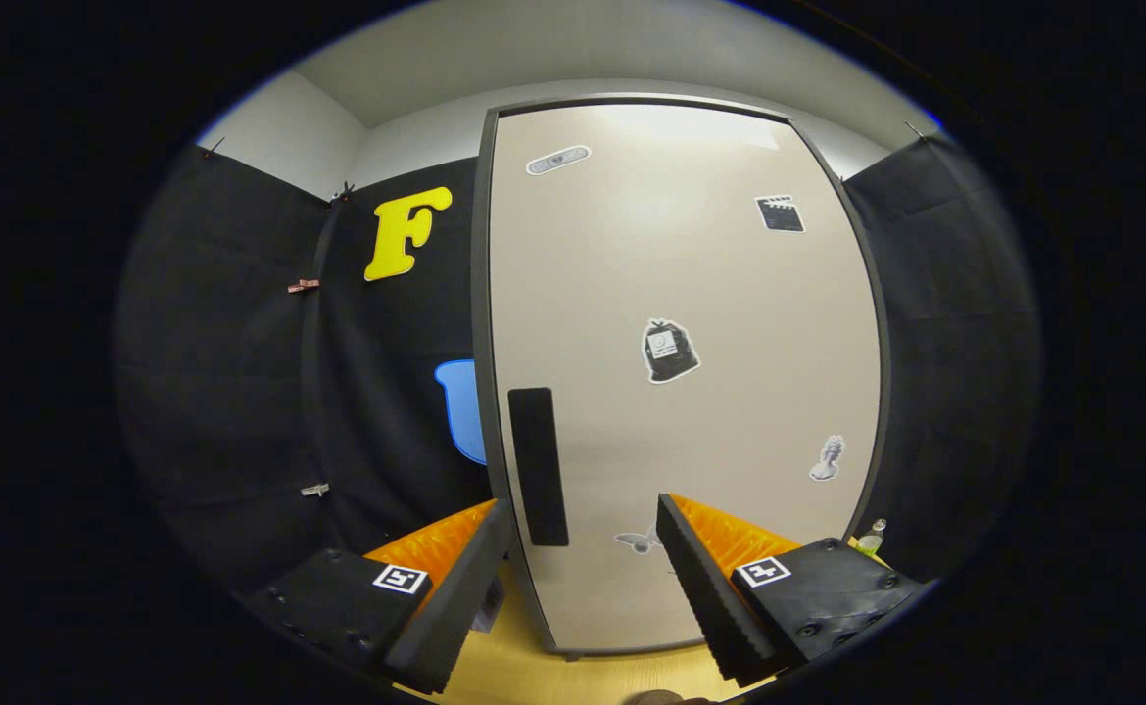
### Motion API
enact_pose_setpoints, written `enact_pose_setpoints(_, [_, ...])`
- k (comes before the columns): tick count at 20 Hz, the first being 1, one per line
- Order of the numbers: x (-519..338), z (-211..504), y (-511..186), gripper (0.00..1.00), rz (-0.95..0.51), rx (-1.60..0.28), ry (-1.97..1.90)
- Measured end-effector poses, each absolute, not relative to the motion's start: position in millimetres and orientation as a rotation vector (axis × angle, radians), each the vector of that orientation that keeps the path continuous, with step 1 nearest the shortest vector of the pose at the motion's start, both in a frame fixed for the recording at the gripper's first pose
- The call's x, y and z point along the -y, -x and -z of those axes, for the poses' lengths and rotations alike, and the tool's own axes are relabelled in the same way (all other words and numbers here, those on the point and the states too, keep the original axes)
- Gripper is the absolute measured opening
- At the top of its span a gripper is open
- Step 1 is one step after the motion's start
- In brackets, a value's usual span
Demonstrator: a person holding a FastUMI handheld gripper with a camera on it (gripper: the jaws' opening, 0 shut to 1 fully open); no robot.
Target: Open the shoe cabinet door, grab the shoes and put them into the shoe cabinet, then close the shoe cabinet door.
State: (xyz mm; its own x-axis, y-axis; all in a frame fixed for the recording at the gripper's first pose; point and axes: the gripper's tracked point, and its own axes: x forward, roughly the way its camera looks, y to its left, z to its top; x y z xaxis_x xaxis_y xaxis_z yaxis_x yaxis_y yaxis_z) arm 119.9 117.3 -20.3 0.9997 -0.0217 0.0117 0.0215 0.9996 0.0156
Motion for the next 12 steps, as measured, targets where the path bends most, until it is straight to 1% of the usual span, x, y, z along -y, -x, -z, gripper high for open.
enact_pose_setpoints(6, [-128.2, 34.9, -167.2, 0.98, 0.075, -0.019, 0.004])
enact_pose_setpoints(11, [-125.1, 45.6, -188.4, 0.96, 0.126, -0.036, 0.019])
enact_pose_setpoints(12, [-124.5, 46.1, -189.9, 0.9, 0.135, -0.037, 0.017])
